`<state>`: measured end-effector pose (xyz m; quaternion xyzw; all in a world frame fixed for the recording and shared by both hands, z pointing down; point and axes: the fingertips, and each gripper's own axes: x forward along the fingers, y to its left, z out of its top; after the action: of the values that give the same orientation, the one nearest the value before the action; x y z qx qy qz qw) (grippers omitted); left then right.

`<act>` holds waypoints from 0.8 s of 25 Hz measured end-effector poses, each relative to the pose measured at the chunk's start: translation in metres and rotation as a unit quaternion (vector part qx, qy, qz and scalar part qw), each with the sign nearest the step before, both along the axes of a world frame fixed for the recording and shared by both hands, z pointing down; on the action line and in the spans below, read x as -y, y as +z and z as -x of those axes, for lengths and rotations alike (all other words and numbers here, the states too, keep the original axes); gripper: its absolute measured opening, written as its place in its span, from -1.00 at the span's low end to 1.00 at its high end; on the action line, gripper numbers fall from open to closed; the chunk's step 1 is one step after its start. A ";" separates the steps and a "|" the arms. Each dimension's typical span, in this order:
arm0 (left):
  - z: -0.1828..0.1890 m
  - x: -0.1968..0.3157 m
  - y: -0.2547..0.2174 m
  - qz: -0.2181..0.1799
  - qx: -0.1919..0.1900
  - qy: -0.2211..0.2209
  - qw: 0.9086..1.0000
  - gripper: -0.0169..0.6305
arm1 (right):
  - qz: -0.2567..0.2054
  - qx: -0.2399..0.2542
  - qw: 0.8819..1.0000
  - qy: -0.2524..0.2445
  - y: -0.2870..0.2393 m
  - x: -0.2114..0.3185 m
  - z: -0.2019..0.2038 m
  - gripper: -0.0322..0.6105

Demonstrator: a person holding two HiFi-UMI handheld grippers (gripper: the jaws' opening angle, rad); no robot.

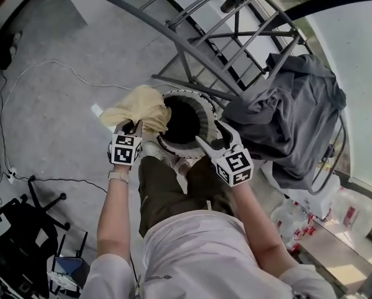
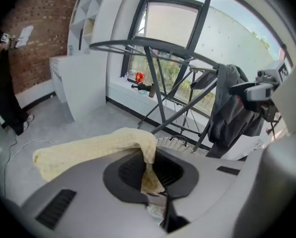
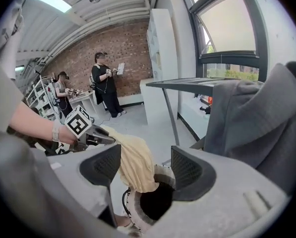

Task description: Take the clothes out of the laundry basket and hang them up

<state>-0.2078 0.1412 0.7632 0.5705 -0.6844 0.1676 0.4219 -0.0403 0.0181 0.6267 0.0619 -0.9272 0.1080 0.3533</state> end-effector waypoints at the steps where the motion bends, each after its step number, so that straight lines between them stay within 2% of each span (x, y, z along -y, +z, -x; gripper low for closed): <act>1: -0.001 0.001 -0.016 -0.007 0.006 -0.006 1.000 -0.85 | -0.001 0.006 1.000 -0.005 -0.005 0.001 -0.003 0.07; 6: -0.006 0.003 -0.100 -0.039 0.048 -0.032 0.998 -0.85 | -0.002 0.039 0.999 -0.032 -0.031 0.006 -0.015 0.07; 11: -0.005 0.002 -0.182 -0.075 0.103 -0.067 0.990 -0.85 | 0.003 0.081 0.995 -0.056 -0.055 0.006 -0.015 0.07; 15: -0.003 0.000 -0.250 -0.113 0.148 -0.091 0.978 -0.85 | 0.015 0.115 0.990 -0.079 -0.073 -0.008 -0.005 0.07; 20: -0.004 0.001 -0.335 -0.167 0.206 -0.102 0.959 -0.85 | 0.022 0.149 0.981 -0.124 -0.094 -0.039 0.019 0.07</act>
<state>-0.2040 0.1401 0.4284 0.5127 -0.8296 0.1211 0.1853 -0.0593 0.0566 0.5323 -0.0778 -0.9674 0.0914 0.2231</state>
